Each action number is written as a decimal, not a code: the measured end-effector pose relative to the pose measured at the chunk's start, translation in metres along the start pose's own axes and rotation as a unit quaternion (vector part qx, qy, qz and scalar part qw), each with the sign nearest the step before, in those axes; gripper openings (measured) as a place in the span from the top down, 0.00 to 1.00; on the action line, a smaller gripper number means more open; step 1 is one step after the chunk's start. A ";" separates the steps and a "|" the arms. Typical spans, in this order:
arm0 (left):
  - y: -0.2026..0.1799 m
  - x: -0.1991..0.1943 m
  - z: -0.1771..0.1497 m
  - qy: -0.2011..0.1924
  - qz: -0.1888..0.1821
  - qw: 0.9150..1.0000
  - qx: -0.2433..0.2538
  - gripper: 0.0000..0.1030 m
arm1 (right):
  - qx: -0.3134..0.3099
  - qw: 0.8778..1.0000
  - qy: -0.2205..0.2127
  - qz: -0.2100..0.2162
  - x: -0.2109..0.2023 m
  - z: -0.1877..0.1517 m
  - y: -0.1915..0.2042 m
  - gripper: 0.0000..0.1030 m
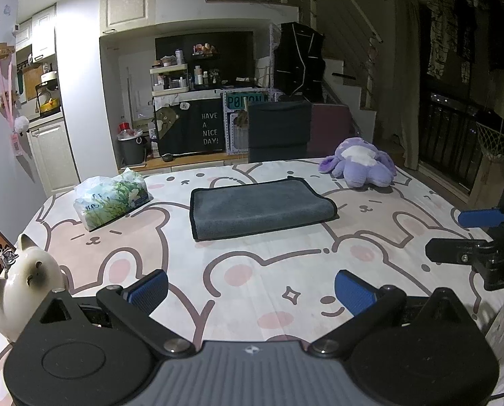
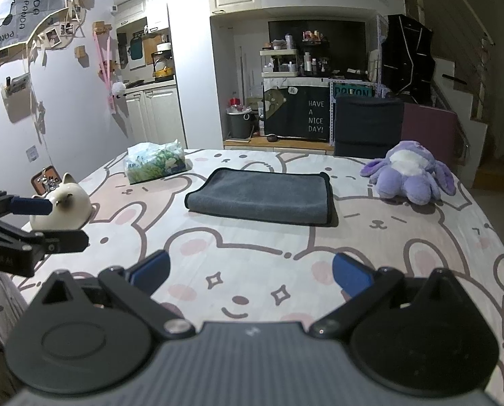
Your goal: Fold towel
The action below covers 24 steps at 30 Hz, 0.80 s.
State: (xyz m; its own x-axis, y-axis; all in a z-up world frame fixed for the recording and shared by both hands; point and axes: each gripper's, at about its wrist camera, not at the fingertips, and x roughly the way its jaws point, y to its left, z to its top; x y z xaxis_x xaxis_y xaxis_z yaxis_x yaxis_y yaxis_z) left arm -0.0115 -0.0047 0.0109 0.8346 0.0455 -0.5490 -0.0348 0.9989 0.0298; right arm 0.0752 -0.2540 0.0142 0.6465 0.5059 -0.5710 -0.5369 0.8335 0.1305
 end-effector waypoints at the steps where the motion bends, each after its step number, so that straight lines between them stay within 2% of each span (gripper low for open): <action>1: 0.000 0.000 0.000 0.000 0.000 1.000 -0.001 0.00 | 0.000 1.000 0.000 0.000 0.000 0.000 0.000 0.00; 24: -0.002 0.001 -0.001 0.000 0.000 1.000 -0.001 0.00 | -0.003 1.000 0.002 0.003 0.000 -0.001 0.003 0.00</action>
State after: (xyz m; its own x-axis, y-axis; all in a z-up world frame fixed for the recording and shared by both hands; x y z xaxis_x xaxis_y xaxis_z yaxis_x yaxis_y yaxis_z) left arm -0.0115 -0.0067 0.0096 0.8342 0.0452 -0.5496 -0.0353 0.9990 0.0287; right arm 0.0728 -0.2524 0.0138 0.6409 0.5103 -0.5735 -0.5438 0.8291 0.1300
